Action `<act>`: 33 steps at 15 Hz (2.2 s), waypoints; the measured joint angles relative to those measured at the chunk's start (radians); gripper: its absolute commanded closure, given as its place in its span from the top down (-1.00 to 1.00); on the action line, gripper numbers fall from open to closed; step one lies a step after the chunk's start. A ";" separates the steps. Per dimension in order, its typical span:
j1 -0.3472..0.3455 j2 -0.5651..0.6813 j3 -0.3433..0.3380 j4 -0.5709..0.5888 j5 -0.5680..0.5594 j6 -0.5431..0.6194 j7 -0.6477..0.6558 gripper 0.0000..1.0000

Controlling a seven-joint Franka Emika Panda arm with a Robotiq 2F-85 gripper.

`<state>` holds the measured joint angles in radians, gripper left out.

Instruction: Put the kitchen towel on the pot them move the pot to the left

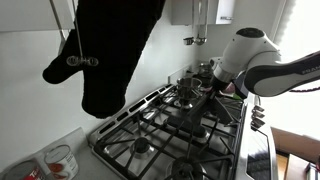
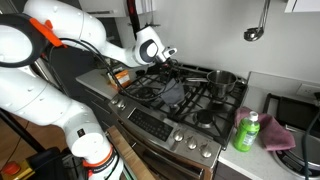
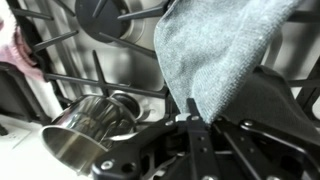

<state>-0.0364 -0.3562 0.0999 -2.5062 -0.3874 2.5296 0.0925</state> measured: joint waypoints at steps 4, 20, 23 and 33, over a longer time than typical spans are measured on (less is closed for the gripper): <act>-0.066 -0.061 0.023 0.025 -0.114 0.042 0.080 -0.94; -0.252 -0.068 0.126 0.107 -0.452 0.236 0.332 -0.98; -0.338 -0.051 0.180 0.129 -0.593 0.294 0.486 -0.98; -0.461 0.076 0.296 0.185 -0.941 0.326 0.849 -0.98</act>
<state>-0.4977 -0.2807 0.3955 -2.3217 -1.3280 2.8552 0.9414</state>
